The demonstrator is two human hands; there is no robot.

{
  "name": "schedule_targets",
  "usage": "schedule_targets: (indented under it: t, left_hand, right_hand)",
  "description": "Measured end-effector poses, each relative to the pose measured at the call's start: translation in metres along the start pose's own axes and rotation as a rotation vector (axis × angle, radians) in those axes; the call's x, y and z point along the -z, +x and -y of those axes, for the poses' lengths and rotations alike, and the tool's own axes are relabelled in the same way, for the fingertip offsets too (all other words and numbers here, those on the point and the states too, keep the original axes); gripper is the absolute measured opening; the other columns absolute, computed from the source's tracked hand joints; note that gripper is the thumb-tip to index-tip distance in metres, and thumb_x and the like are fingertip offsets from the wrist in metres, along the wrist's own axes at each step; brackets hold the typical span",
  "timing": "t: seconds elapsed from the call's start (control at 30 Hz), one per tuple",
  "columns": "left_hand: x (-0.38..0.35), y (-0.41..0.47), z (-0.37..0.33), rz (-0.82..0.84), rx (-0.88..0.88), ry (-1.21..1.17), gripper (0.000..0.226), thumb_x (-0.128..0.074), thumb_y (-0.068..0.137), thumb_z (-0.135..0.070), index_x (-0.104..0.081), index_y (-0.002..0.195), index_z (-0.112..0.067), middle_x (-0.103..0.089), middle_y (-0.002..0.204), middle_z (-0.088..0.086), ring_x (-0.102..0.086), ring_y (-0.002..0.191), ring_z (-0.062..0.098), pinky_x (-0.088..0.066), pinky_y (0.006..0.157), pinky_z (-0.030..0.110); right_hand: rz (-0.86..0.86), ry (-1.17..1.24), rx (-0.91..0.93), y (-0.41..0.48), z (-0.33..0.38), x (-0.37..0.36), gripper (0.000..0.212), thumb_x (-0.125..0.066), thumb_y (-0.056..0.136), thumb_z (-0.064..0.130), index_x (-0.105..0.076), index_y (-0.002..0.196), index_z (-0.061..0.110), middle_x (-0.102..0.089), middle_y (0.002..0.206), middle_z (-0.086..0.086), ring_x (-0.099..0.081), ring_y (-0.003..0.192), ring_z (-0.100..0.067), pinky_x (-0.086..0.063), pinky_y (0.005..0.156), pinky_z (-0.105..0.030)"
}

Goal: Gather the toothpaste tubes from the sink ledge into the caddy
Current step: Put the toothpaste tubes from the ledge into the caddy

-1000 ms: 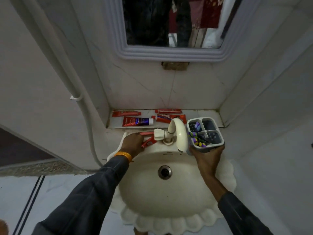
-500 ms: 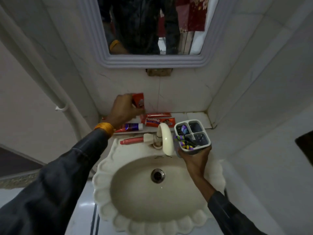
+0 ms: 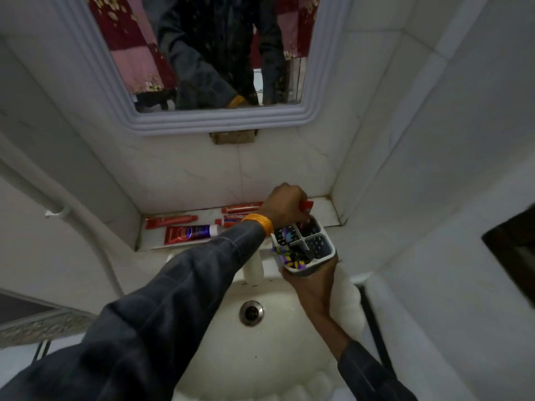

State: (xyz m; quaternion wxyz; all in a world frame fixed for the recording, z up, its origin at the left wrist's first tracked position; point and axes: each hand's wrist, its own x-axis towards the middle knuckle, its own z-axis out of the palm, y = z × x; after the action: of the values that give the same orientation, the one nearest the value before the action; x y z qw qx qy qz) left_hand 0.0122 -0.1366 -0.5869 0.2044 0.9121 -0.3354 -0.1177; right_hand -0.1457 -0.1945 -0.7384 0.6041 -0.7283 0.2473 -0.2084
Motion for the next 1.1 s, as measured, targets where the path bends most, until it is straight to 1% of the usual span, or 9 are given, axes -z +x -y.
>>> schedule_targets:
  t: [0.17, 0.27, 0.4, 0.5, 0.6, 0.67, 0.73, 0.93, 1.1]
  left_hand:
    - [-0.016, 0.008, -0.001, 0.013, -0.046, 0.158, 0.009, -0.07, 0.083, -0.022, -0.071, 0.085, -0.013, -0.072, 0.092, 0.013, -0.065, 0.087, 0.031, -0.045, 0.069, 0.032]
    - [-0.018, 0.01, -0.002, 0.012, -0.062, 0.223, 0.01, -0.067, 0.084, -0.018, -0.072, 0.09, -0.01, -0.071, 0.096, 0.015, -0.065, 0.088, 0.034, -0.051, 0.074, 0.036]
    - [-0.012, 0.009, 0.002, -0.02, -0.033, 0.188, 0.014, -0.071, 0.081, -0.024, -0.071, 0.088, -0.012, -0.071, 0.094, 0.012, -0.065, 0.088, 0.031, -0.048, 0.07, 0.033]
    - [0.007, 0.004, 0.015, -0.023, 0.024, 0.048, 0.024, -0.075, 0.079, -0.04, -0.069, 0.081, -0.017, -0.068, 0.084, 0.004, -0.062, 0.08, 0.023, -0.043, 0.065, 0.029]
    - [0.03, -0.008, 0.05, -0.071, 0.136, -0.051, 0.03, -0.071, 0.082, -0.043, -0.072, 0.085, -0.013, -0.073, 0.089, 0.006, -0.066, 0.08, 0.024, -0.053, 0.072, 0.032]
    - [0.036, -0.019, 0.082, -0.094, 0.244, -0.026, 0.023, -0.068, 0.084, -0.034, -0.074, 0.091, -0.013, -0.074, 0.097, 0.009, -0.067, 0.088, 0.028, -0.056, 0.08, 0.034]
    - [0.034, -0.034, 0.113, -0.034, 0.359, 0.029, 0.02, -0.064, 0.087, -0.025, -0.073, 0.096, -0.01, -0.073, 0.101, 0.012, -0.068, 0.09, 0.03, -0.057, 0.086, 0.038]
    - [0.0, -0.073, 0.17, 0.111, 0.459, 0.268, 0.03, -0.071, 0.085, -0.017, -0.065, 0.113, -0.008, -0.069, 0.113, 0.013, -0.065, 0.102, 0.032, -0.055, 0.092, 0.04]
    - [-0.017, -0.082, 0.188, 0.105, 0.43, 0.441, 0.028, -0.056, 0.096, -0.024, -0.059, 0.122, -0.013, -0.064, 0.124, 0.013, -0.06, 0.115, 0.032, -0.047, 0.102, 0.041]
  right_hand:
    - [0.043, -0.027, -0.013, -0.001, -0.007, -0.001, 0.123, -0.105, 0.062, 0.013, -0.036, 0.162, 0.001, -0.052, 0.158, -0.005, -0.045, 0.135, 0.029, -0.041, 0.107, 0.002]
    - [0.055, -0.05, -0.028, -0.002, -0.006, -0.003, 0.129, -0.103, 0.062, 0.043, -0.033, 0.165, 0.005, -0.048, 0.162, -0.002, -0.043, 0.143, 0.023, -0.04, 0.115, -0.004]
    - [-0.017, -0.053, -0.02, -0.002, -0.005, 0.001, 0.12, -0.108, 0.059, 0.009, -0.041, 0.158, 0.003, -0.058, 0.156, -0.009, -0.06, 0.144, -0.011, -0.052, 0.115, -0.02]
    - [-0.017, -0.023, -0.008, -0.003, -0.002, 0.004, 0.12, -0.108, 0.056, 0.014, -0.043, 0.157, 0.007, -0.061, 0.154, -0.008, -0.062, 0.142, -0.014, -0.055, 0.116, -0.027]
    - [-0.025, -0.008, -0.027, -0.003, -0.001, 0.003, 0.119, -0.11, 0.051, 0.007, -0.046, 0.152, 0.008, -0.065, 0.149, -0.007, -0.068, 0.135, -0.013, -0.058, 0.109, -0.024]
    - [-0.039, 0.033, -0.038, -0.005, 0.0, 0.003, 0.117, -0.106, 0.051, -0.006, -0.045, 0.15, 0.004, -0.065, 0.146, -0.01, -0.069, 0.123, 0.004, -0.055, 0.103, -0.01]
    - [-0.047, 0.06, -0.028, -0.007, 0.002, 0.001, 0.115, -0.102, 0.051, -0.015, -0.044, 0.149, 0.002, -0.064, 0.142, -0.009, -0.067, 0.113, 0.018, -0.055, 0.098, -0.007]
    - [-0.059, 0.001, 0.011, -0.005, -0.002, 0.0, 0.118, -0.104, 0.051, -0.012, -0.043, 0.152, 0.003, -0.062, 0.15, -0.014, -0.066, 0.134, -0.025, -0.051, 0.101, -0.003]
    - [-0.048, -0.003, 0.025, -0.006, -0.002, 0.0, 0.122, -0.106, 0.051, -0.008, -0.042, 0.154, 0.006, -0.061, 0.153, -0.011, -0.064, 0.139, -0.025, -0.053, 0.105, -0.008]
